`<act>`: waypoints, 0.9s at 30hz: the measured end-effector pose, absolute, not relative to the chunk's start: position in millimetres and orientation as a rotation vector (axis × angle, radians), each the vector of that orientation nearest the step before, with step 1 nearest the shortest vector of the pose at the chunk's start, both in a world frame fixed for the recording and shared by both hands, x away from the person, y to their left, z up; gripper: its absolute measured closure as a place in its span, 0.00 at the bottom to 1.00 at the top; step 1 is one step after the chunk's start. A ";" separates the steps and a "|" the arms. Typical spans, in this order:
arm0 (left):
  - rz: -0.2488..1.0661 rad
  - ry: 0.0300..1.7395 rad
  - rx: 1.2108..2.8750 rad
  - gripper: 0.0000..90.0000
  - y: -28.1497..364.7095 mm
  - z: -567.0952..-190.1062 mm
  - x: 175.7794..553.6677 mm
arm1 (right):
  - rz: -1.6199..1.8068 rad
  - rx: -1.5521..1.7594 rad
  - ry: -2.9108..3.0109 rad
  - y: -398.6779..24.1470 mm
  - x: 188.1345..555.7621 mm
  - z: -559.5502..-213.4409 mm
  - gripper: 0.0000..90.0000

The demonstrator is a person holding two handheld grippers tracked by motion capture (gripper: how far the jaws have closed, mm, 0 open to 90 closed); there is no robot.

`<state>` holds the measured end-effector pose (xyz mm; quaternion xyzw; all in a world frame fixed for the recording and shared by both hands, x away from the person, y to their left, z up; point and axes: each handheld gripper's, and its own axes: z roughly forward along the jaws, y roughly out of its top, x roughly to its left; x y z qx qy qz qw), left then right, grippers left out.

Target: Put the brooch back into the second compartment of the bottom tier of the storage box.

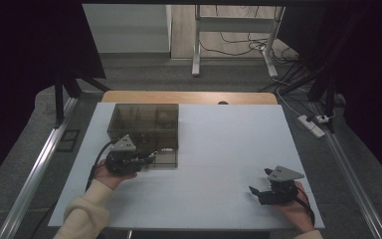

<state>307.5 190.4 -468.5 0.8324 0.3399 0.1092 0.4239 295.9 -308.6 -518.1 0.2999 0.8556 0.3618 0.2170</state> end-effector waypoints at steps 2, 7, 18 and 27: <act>0.277 0.858 2.082 0.79 191.5 -469.2 308.6 | 1.002 0.831 2.371 -308.6 296.0 -518.3 0.15; 0.295 0.877 2.070 0.79 193.1 -470.4 311.2 | 1.000 0.830 2.373 -308.4 296.0 -518.3 0.15; 0.321 0.919 2.058 0.79 197.3 -474.2 318.1 | 0.998 0.830 2.373 -308.1 296.4 -519.1 0.15; 0.342 0.949 2.044 0.79 201.9 -477.0 323.3 | 0.992 0.829 2.378 -308.1 296.5 -519.3 0.15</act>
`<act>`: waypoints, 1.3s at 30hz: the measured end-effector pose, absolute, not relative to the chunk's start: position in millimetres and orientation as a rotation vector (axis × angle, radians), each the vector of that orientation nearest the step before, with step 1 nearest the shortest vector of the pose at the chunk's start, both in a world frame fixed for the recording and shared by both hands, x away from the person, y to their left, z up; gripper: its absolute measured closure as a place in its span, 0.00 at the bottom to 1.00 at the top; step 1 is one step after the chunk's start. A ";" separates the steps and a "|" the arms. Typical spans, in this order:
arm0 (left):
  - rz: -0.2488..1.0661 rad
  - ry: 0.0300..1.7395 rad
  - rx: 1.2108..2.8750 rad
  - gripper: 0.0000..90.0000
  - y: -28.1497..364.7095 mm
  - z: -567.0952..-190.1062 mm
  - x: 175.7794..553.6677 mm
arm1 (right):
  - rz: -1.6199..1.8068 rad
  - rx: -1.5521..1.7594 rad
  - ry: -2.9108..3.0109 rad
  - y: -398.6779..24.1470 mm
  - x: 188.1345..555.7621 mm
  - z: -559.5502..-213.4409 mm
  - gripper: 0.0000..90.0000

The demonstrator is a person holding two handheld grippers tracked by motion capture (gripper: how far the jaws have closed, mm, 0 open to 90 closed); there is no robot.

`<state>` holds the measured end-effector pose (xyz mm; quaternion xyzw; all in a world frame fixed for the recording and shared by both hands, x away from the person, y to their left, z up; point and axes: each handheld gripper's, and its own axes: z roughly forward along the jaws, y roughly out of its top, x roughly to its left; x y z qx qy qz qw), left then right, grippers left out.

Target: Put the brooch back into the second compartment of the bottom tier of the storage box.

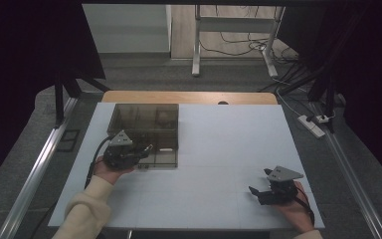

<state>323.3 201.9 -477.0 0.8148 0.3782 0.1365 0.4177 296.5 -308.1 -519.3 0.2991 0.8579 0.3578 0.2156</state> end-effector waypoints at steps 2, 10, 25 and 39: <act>0.350 0.960 2.042 0.79 203.1 -477.8 324.8 | 0.992 0.828 2.379 -307.8 296.4 -519.4 0.15; 0.363 0.997 2.041 0.79 207.7 -482.9 331.3 | 0.989 0.829 2.381 -307.6 296.7 -519.9 0.15; 0.353 1.040 2.105 0.79 204.1 -502.5 345.7 | 0.986 0.829 2.384 -307.3 296.7 -520.4 0.15; 0.340 1.037 2.122 0.79 204.0 -506.4 346.9 | 0.988 0.829 2.384 -307.6 296.6 -520.2 0.15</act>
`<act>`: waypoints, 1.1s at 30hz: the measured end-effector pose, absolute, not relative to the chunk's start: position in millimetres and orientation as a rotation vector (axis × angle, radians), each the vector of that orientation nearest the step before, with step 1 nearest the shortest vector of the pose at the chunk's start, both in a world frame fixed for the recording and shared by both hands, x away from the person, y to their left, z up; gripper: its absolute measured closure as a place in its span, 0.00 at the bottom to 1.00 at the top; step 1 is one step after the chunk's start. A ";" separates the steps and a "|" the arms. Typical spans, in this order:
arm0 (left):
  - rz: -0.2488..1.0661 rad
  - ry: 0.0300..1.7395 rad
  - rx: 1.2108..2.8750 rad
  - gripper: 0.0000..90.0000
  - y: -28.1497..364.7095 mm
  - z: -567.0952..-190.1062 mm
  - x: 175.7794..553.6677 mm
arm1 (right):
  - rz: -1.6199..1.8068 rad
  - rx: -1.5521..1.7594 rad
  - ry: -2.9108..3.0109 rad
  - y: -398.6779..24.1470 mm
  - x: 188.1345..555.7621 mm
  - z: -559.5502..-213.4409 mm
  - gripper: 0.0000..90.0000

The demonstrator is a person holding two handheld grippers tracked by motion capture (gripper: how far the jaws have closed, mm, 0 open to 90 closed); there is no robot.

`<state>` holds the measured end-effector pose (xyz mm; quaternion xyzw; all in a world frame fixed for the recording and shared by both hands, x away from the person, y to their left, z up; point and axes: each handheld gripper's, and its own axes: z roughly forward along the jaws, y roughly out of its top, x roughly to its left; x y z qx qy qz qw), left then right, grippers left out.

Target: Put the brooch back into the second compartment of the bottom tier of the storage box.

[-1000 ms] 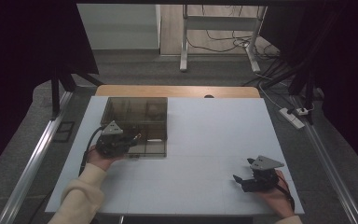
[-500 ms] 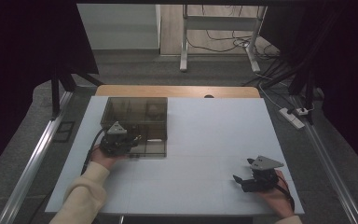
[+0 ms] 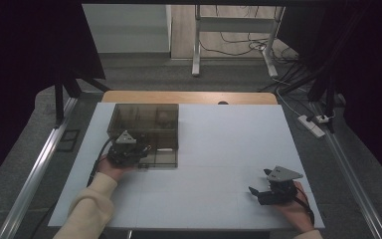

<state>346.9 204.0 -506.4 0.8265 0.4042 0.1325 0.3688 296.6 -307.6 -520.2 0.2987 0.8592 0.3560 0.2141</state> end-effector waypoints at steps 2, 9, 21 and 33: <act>0.341 1.035 2.122 0.78 204.0 -506.1 346.6 | 0.988 0.829 2.383 -307.6 296.4 -520.1 0.15; 0.332 1.029 2.128 0.78 203.6 -506.5 346.4 | 0.986 0.829 2.384 -307.7 296.6 -520.2 0.15; 0.279 0.997 2.106 0.54 204.6 -504.1 343.4 | 0.987 0.830 2.385 -307.8 296.5 -520.2 0.15; 0.291 1.001 2.092 0.41 204.2 -500.2 338.9 | 0.988 0.829 2.385 -307.9 296.4 -520.2 0.15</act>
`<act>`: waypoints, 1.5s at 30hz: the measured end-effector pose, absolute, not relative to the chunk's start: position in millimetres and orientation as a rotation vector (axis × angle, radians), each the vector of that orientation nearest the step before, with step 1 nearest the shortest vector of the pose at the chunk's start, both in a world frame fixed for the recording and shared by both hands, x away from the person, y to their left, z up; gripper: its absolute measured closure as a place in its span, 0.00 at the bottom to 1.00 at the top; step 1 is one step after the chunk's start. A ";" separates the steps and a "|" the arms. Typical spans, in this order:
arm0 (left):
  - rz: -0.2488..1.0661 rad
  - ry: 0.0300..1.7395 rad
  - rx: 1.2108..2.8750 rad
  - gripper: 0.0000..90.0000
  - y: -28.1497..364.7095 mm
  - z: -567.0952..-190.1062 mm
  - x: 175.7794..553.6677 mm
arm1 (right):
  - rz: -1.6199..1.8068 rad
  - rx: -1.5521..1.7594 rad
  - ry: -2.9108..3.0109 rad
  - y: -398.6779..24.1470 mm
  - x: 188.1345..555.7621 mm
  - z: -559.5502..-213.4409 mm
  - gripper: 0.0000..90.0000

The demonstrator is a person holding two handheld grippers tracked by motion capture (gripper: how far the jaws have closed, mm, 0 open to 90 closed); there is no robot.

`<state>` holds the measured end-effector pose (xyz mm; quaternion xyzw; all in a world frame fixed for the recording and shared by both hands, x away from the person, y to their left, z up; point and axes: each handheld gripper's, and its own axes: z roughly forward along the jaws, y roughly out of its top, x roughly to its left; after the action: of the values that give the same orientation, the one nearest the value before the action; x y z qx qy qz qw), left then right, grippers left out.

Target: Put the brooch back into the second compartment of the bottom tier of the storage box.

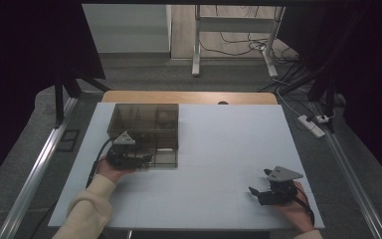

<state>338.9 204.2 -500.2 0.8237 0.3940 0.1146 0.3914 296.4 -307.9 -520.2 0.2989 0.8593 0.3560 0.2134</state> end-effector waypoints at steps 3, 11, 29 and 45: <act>0.293 1.004 2.071 0.40 207.4 -499.5 333.8 | 0.989 0.829 2.380 -307.7 296.2 -520.3 0.15; 0.279 1.005 2.061 0.40 212.7 -499.5 326.2 | 0.993 0.829 2.380 -307.5 295.8 -519.6 0.15; 0.272 0.986 2.062 0.40 208.2 -499.8 316.8 | 0.994 0.826 2.379 -307.1 295.4 -519.5 0.15; 0.282 0.988 2.061 0.39 209.2 -504.4 295.4 | 1.002 0.826 2.378 -307.8 294.7 -519.0 0.15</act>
<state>295.4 209.2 -504.4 0.8175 0.3918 0.1120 0.4070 294.7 -307.8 -519.0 0.2977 0.8572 0.3613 0.2144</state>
